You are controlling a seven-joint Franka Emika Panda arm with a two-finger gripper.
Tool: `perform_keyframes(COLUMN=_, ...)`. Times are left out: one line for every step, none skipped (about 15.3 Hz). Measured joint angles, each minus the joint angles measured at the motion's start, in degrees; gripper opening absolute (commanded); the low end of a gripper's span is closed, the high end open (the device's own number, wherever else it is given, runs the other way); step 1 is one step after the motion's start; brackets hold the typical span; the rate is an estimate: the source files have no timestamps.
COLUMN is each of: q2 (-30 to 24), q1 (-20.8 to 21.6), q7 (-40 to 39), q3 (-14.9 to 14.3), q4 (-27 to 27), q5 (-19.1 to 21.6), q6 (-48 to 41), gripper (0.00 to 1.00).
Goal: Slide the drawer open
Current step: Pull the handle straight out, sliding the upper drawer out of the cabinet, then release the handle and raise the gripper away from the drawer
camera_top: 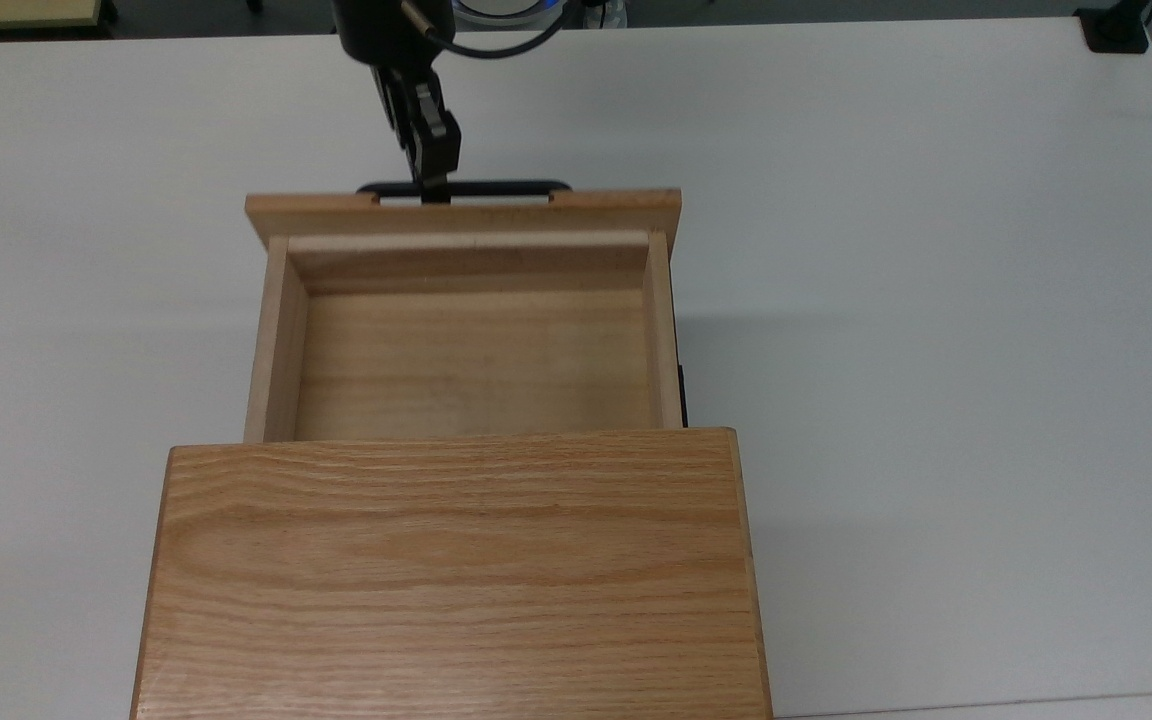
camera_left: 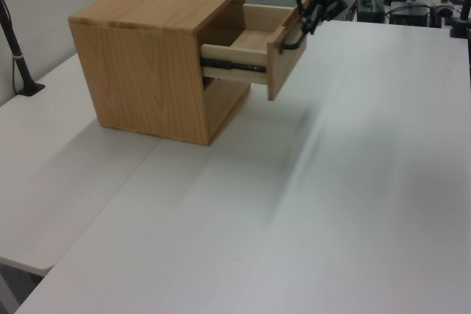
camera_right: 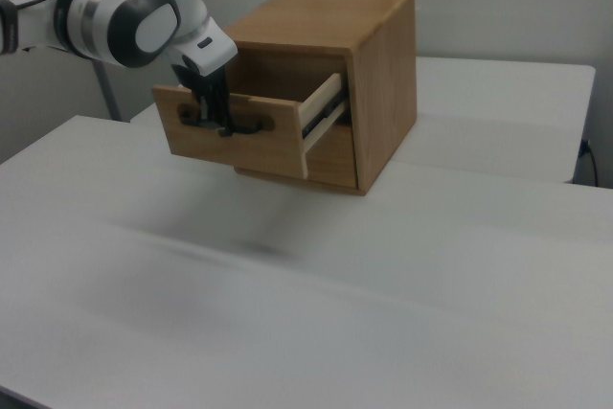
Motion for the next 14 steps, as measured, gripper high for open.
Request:
perform_keyframes(q2=-0.62, q1=-0.02, q7=-0.35, q3=0.0, q4=-0.1, q5=-0.06, q6=-2.33, gripper=0.0)
perform_keyframes(q2=-1.14, q1=-0.02, q7=-0.55, q3=0.04, q4=-0.18, q5=-0.1, q6=-4.22, gripper=0.0)
perform_keyframes(q2=-1.61, q1=-0.01, q7=-0.7, q3=0.15, q4=-0.27, q5=-0.11, q6=-6.0, gripper=0.09)
perform_keyframes(q2=-2.03, q1=0.02, q7=-0.9, q3=0.28, q4=-0.35, q5=-0.12, q6=-7.85, gripper=0.23)
perform_keyframes(q2=-2.35, q1=0.05, q7=-0.99, q3=0.39, q4=-0.39, q5=-0.12, q6=-9.4, gripper=0.73)
perform_keyframes(q2=-2.65, q1=0.15, q7=-1.41, q3=0.49, q4=-0.41, q5=-0.14, q6=-10.68, gripper=0.9)
perform_keyframes(q2=-2.96, q1=0.49, q7=-2.87, q3=0.76, q4=-0.42, q5=-0.12, q6=-11.7, gripper=1.0)
perform_keyframes(q2=-3.28, q1=0.82, q7=-3.35, q3=1.08, q4=-0.43, q5=-0.12, q6=-12.59, gripper=1.0)
perform_keyframes(q2=-3.68, q1=1.02, q7=-3.55, q3=1.41, q4=-0.41, q5=-0.12, q6=-13.51, gripper=1.0)
perform_keyframes(q2=-4.17, q1=1.24, q7=-3.7, q3=1.59, q4=-0.37, q5=-0.13, q6=-14.18, gripper=1.0)
perform_keyframes(q2=-4.6, q1=1.37, q7=-3.87, q3=1.63, q4=-0.19, q5=-0.31, q6=-14.9, gripper=1.0)
perform_keyframes(q2=-5.08, q1=1.38, q7=-4.23, q3=1.63, q4=0.21, q5=-0.77, q6=-15.94, gripper=1.0)
perform_keyframes(q2=-5.61, q1=1.38, q7=-5.49, q3=1.55, q4=0.85, q5=-1.19, q6=-17.15, gripper=1.0)
perform_keyframes(q2=-6.12, q1=1.37, q7=-7.86, q3=1.46, q4=1.77, q5=-1.44, q6=-18.78, gripper=1.0)
